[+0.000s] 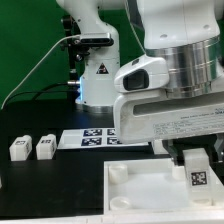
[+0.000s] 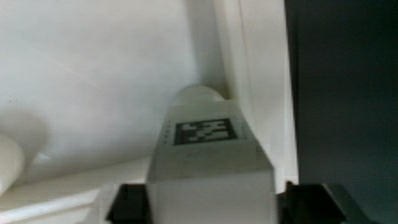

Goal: Assemble one leg

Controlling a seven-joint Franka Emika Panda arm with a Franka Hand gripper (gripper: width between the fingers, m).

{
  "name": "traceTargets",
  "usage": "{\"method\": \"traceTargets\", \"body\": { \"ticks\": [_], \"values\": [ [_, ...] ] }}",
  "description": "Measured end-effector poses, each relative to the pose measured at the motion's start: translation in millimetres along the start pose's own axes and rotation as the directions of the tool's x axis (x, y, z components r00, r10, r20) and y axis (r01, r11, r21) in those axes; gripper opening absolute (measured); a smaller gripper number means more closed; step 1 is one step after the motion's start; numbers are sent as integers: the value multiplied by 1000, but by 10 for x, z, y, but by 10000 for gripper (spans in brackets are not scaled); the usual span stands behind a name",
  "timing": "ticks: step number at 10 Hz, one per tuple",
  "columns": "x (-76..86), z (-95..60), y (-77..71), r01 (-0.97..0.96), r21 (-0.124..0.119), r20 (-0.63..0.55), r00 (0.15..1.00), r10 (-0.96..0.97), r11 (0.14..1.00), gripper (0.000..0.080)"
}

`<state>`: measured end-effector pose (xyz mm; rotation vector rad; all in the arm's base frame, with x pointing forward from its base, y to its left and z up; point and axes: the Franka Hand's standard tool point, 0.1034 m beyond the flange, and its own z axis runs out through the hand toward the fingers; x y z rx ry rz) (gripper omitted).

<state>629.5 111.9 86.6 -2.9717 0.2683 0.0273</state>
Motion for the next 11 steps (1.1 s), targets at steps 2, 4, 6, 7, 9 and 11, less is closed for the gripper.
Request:
{"method": "traceTargets", "body": {
  "ticks": [2,4,6,7,9,11],
  "values": [
    [1,0,2,0,0,0,1000,0,1000,291],
    [1,0,2,-49,0,0,999,49,999,291],
    [16,6,-10,-131,4,-24,991,131,991,291],
    [16,9,-14,-360,9,-35,932,360,933,291],
    [16,14,-11,-728,44,-44,683,729,684,291],
    [8,17,-1,-932,86,-22,351,936,351,294]
  ]
}}
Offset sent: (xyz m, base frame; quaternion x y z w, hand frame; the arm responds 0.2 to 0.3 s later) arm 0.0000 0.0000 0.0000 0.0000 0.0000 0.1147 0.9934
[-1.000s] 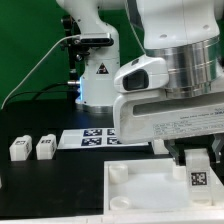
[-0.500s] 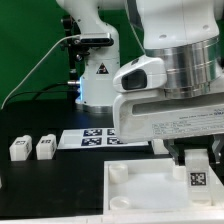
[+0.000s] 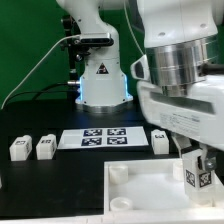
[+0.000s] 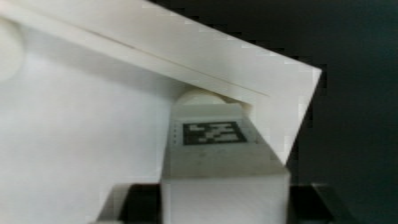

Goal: Assemble one leg

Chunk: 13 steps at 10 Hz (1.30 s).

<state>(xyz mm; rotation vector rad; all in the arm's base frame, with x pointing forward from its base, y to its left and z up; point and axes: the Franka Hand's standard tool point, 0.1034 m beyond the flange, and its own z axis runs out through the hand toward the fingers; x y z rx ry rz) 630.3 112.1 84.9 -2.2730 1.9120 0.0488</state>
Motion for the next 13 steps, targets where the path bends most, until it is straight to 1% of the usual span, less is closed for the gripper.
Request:
{"method": "traceTargets", "body": {
  "ticks": [1,2,3,4,5,6,7,8,9,10,11,12,13],
  "values": [
    [-9,3,1,-133,1,5,991,133,991,294],
    [-36,11,2,-282,3,10,959,282,960,294],
    [-45,11,1,-267,3,7,964,267,964,294],
    [-44,11,4,-203,2,8,979,203,979,293],
    [-50,22,9,-203,0,8,979,203,979,293],
    [-51,36,15,-45,-1,4,999,45,999,484],
    [-48,38,15,197,-8,0,980,-197,980,484],
    [-77,36,23,360,-32,7,933,-360,932,625],
    [-80,32,20,506,-40,8,862,-506,862,625],
    [-59,32,19,609,-38,11,793,-609,792,645],
    [-45,30,19,712,-39,14,701,-713,701,645],
    [-26,28,21,801,-45,15,598,-801,597,649],
    [2,27,19,895,-57,20,444,-896,442,649]
  ]
}}
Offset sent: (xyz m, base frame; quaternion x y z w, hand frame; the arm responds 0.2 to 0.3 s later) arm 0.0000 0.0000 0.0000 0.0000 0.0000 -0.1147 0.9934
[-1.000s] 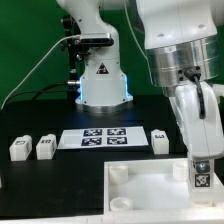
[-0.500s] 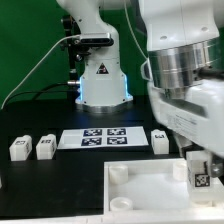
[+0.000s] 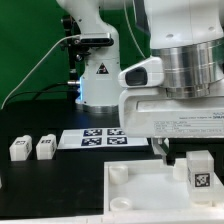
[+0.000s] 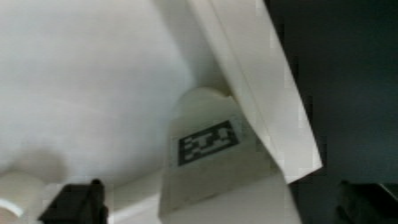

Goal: Assemble one leg

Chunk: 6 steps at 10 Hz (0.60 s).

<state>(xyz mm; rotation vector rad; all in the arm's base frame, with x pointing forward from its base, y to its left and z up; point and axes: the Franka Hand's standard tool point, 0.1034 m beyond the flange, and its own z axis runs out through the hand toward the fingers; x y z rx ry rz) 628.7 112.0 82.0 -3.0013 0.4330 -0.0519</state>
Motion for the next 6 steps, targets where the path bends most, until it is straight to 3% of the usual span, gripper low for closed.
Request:
{"method": "traceTargets", "body": {
  "ticks": [1,3,4,5,6],
  "values": [
    [60,-15,-47,210,-33,-10,978,-210,977,649],
    [62,-16,-64,163,-34,-14,986,-163,986,649],
    [60,-16,-70,95,-28,-16,995,-95,995,534],
    [55,-14,-79,-18,-25,-18,1000,17,1000,364],
    [56,-14,-72,-147,-22,-21,989,146,989,364]
  ]
}}
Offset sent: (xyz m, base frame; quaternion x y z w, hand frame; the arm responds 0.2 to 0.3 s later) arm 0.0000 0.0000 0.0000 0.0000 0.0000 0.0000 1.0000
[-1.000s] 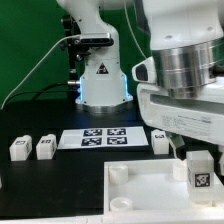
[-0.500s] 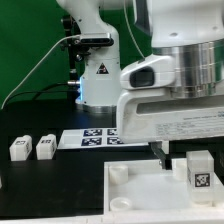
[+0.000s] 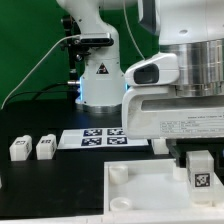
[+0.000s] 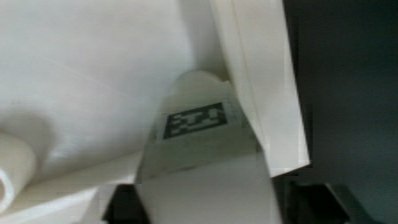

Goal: Assemble one leg

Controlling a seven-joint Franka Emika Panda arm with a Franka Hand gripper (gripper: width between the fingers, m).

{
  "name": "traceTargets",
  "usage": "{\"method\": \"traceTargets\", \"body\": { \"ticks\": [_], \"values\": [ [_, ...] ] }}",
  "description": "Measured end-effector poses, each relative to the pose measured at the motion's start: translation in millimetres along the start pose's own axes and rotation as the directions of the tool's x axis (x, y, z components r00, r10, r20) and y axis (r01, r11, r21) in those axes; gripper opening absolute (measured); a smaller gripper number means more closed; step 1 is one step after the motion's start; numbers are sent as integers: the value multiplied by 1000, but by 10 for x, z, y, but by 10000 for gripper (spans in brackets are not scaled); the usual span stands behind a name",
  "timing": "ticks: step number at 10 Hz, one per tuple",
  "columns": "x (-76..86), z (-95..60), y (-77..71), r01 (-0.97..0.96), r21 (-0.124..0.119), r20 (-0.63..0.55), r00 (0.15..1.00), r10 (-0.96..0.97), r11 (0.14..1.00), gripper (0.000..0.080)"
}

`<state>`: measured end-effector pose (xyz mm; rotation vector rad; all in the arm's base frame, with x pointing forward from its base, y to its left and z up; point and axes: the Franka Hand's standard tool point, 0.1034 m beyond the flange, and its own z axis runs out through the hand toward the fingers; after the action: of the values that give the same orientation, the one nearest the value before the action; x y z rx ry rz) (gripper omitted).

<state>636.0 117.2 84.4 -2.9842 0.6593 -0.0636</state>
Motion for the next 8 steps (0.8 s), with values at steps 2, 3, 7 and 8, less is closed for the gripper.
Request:
{"method": "traceTargets", "body": {
  "ticks": [2,3,7,8],
  "values": [
    [7,2,16,-243,0,0,970,243,970,294],
    [8,3,19,-302,-1,0,953,302,953,294],
    [10,25,115,-935,4,58,354,934,354,294],
    [-16,26,110,-987,3,81,162,984,162,294]
  ]
}}
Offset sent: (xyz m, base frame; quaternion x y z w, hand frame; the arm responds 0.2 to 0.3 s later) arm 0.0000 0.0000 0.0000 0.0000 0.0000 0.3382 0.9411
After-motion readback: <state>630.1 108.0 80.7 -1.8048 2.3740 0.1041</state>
